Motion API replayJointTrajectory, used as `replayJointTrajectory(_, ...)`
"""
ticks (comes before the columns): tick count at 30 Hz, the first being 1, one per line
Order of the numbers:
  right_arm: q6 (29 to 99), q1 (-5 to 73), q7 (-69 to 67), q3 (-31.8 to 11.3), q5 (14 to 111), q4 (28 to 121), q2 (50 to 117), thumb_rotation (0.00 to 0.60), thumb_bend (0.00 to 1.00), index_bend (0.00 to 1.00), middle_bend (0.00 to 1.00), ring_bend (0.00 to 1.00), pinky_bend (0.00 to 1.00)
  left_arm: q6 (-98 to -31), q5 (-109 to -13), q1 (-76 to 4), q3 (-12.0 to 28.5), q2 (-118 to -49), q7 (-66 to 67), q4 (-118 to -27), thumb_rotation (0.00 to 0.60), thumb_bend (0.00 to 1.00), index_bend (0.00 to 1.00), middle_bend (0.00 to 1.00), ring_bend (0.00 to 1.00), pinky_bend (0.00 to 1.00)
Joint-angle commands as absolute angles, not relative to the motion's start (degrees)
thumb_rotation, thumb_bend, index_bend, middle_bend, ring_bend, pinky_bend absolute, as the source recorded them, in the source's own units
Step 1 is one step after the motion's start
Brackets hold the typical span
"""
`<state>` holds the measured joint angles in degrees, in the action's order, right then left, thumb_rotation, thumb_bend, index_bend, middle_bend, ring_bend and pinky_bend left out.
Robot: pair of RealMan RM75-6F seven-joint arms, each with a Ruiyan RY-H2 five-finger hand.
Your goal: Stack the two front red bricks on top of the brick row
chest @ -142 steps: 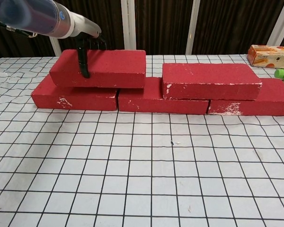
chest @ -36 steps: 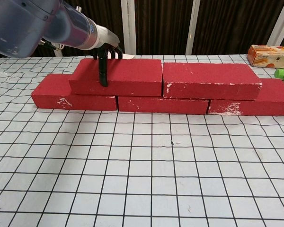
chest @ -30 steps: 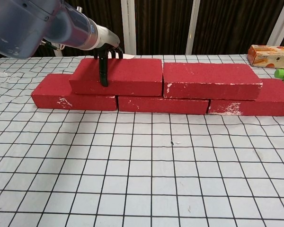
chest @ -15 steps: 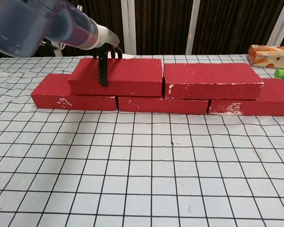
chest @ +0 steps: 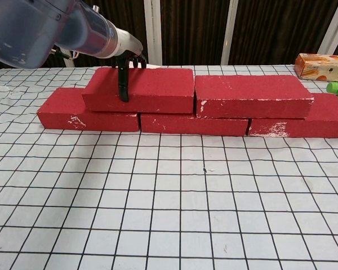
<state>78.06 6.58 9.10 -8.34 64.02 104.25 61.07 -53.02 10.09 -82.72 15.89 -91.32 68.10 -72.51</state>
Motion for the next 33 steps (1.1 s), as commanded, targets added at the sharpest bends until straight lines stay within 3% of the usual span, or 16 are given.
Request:
replayJointTrajectory(1,78.0,6.6,9.2,-8.4,64.0,104.3,61.0,0.6,0.15,0.0,0.0,0.0,0.0,-53.3,10.7,-82.7,15.9,-91.3,68.8,-72.7,0.6,0.0,0.12,0.05,0.06,0.16)
replayJointTrajectory(18,78.2,6.5,9.3,-8.4,63.8,104.3,61.1,0.6,0.15,0.0,0.0,0.0,0.0,-54.5,10.9,-82.8,17.5,-89.8,69.8,-75.7,0.6,0.0,0.09,0.01,0.03,0.16)
replayJointTrajectory(26,77.8,6.6,9.1,-8.4,63.7,104.3,60.9,0.6,0.15,0.0,0.0,0.0,0.0,-59.2,9.2,-79.4,19.7,-79.2,66.7,-88.8,0.6,0.0,0.05,0.02,0.02,0.16)
replayJointTrajectory(33,77.5,6.7,9.1,-8.2,63.9,104.5,60.8,0.6,0.15,0.0,0.0,0.0,0.0,-56.0,3.1,-72.1,16.6,-70.7,60.9,-94.6,0.6,0.0,0.14,0.11,0.06,0.18)
